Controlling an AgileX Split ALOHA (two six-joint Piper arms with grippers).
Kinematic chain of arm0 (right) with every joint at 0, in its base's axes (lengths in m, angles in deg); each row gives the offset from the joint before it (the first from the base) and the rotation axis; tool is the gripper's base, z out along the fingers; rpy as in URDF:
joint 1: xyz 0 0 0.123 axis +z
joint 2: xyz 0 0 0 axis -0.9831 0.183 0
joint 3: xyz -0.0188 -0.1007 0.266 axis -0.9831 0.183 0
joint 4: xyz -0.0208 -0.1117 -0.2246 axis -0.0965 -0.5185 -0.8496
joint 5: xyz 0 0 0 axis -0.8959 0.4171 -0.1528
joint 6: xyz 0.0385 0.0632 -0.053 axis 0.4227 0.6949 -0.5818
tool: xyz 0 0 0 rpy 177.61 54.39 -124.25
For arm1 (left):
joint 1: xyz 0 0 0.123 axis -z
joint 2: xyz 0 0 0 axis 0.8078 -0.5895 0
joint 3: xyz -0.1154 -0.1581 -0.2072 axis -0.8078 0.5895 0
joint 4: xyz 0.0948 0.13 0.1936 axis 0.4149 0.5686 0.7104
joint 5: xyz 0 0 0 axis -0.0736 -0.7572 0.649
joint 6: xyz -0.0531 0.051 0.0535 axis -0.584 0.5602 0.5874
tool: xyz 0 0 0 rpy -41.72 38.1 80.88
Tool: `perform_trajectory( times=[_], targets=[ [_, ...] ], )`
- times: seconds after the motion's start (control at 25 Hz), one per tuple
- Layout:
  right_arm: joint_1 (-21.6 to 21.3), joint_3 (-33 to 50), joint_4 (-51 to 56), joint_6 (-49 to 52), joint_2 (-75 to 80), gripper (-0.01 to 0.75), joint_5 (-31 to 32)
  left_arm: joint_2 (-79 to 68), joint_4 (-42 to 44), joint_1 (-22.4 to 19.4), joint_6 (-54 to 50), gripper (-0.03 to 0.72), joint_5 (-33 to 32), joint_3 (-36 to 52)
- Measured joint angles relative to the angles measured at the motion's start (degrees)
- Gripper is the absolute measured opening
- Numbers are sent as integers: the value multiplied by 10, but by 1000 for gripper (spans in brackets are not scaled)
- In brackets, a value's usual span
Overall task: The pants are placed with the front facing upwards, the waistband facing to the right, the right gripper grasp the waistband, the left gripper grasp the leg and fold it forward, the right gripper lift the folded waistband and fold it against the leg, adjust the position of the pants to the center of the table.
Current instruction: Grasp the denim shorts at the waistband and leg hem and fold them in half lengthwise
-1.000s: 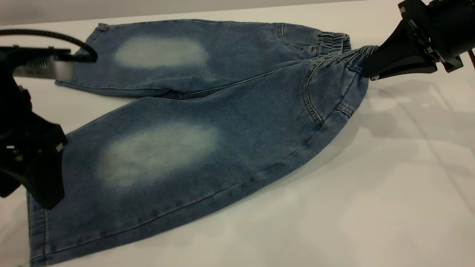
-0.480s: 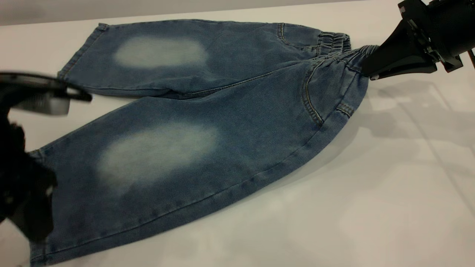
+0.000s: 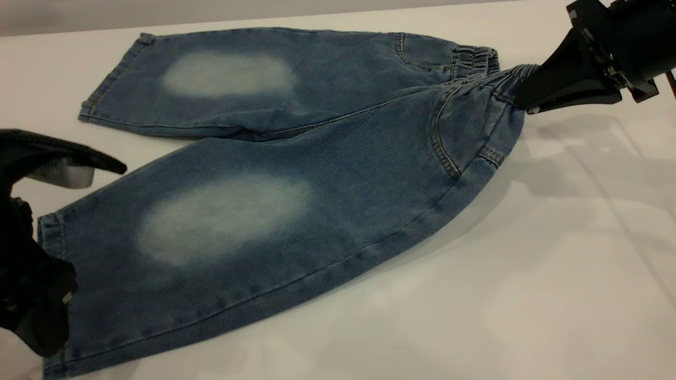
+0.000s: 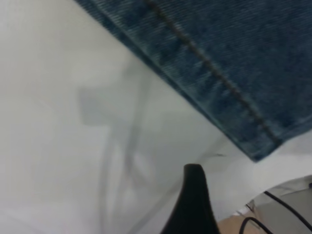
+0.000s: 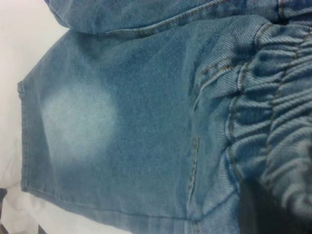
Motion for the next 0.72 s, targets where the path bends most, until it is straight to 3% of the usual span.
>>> perform_trajectory(
  times=[0.72],
  targets=[
    [0,0,4,-4,0,29,0,-78,-24,0,3,524,51,-7]
  ],
)
